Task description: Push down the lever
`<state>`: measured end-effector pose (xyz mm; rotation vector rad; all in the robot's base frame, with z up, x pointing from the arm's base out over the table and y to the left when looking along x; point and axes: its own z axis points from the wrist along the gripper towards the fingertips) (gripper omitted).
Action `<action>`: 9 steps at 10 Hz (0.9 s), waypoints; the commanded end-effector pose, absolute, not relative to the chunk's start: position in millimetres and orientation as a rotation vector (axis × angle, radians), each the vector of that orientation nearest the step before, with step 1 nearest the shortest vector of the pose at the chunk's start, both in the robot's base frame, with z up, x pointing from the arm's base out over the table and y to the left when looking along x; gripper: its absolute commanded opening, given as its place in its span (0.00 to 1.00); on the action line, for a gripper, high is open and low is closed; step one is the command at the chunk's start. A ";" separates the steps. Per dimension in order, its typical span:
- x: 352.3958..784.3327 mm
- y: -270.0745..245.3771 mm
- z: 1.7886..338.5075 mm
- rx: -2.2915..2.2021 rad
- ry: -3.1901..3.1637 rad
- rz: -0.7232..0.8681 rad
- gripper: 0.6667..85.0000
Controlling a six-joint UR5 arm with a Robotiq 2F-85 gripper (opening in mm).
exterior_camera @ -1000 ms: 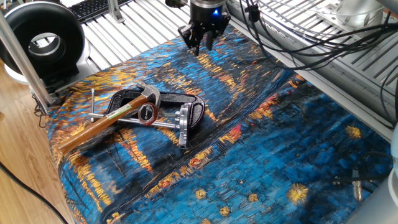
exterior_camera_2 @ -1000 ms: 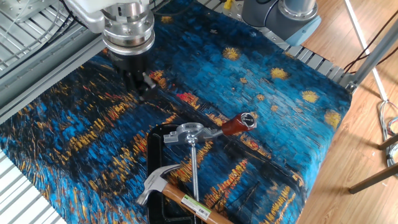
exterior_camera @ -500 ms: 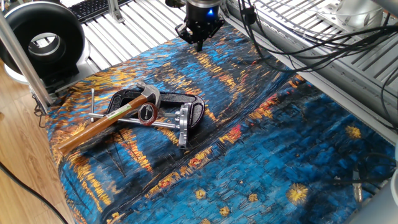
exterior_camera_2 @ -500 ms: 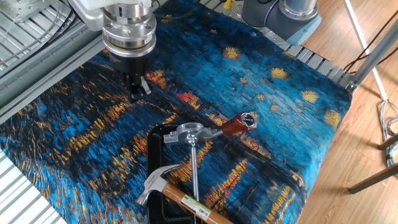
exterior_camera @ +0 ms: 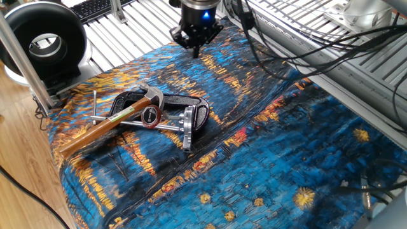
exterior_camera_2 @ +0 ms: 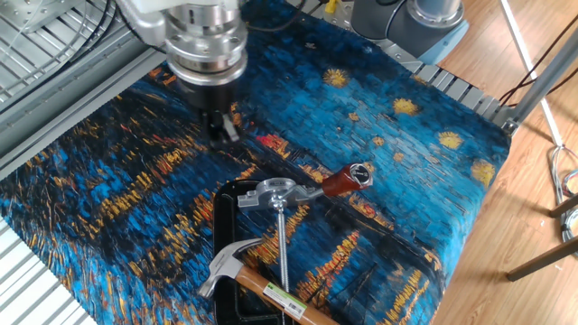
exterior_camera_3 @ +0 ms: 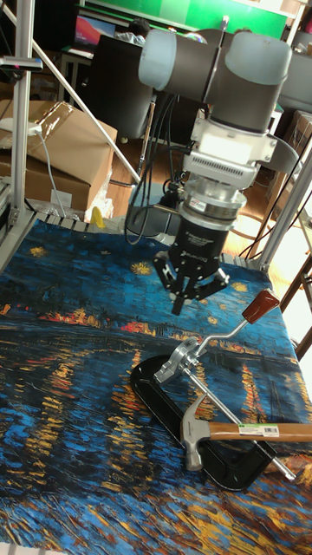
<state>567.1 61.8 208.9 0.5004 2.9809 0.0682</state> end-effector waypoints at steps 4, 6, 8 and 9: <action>540.9 100.6 223.7 0.641 3.003 0.150 0.01; 537.7 101.3 220.7 0.614 3.007 0.116 0.01; 544.1 78.1 217.8 0.555 3.004 0.025 0.01; 546.4 74.9 220.7 0.545 3.011 0.045 0.01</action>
